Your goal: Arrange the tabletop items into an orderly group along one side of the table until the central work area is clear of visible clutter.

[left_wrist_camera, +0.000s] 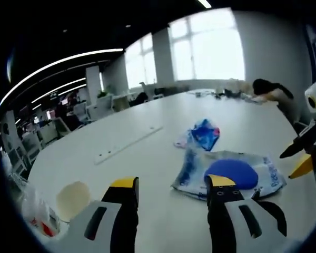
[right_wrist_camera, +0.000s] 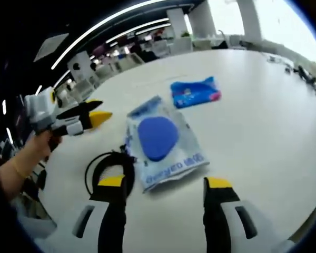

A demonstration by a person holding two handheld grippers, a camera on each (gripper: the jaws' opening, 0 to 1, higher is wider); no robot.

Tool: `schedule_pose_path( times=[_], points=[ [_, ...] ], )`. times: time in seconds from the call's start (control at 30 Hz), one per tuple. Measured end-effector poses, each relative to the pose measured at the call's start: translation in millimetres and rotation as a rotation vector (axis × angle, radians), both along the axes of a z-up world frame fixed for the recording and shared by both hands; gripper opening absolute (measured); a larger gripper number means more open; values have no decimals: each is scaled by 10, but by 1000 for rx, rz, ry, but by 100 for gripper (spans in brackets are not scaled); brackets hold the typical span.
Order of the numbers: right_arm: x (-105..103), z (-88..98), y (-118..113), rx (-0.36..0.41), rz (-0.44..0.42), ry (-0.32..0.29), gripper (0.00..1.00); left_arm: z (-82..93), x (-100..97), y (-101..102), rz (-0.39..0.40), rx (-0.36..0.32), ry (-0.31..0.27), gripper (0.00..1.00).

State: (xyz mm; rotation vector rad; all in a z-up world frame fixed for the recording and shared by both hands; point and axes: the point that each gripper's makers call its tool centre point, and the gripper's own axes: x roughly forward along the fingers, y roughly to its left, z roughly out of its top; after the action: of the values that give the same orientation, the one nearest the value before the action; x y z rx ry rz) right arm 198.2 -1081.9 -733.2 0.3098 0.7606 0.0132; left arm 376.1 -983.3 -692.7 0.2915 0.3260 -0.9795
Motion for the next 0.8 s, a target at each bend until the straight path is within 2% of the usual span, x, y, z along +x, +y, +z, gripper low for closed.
schedule_pose_path(
  times=[0.07,0.2,0.4,0.57,0.73,0.8],
  points=[
    [-22,-34,7,-31,15,16,51,-24,10,-39,-12,6,5,47],
    [-16,-49,31,-26,19,13,45,-92,2,-107,-33,30,-2,44],
    [-21,-90,44,-34,28,17,43,-251,45,-193,-48,61,16,40],
    [-35,-150,61,-6,23,36,40,-366,57,-227,-60,69,39,33],
    [-38,-185,83,32,14,48,36,-438,81,-283,-69,84,46,32],
    [-29,-185,81,48,6,51,35,-447,95,-314,-69,62,71,33]
  ],
)
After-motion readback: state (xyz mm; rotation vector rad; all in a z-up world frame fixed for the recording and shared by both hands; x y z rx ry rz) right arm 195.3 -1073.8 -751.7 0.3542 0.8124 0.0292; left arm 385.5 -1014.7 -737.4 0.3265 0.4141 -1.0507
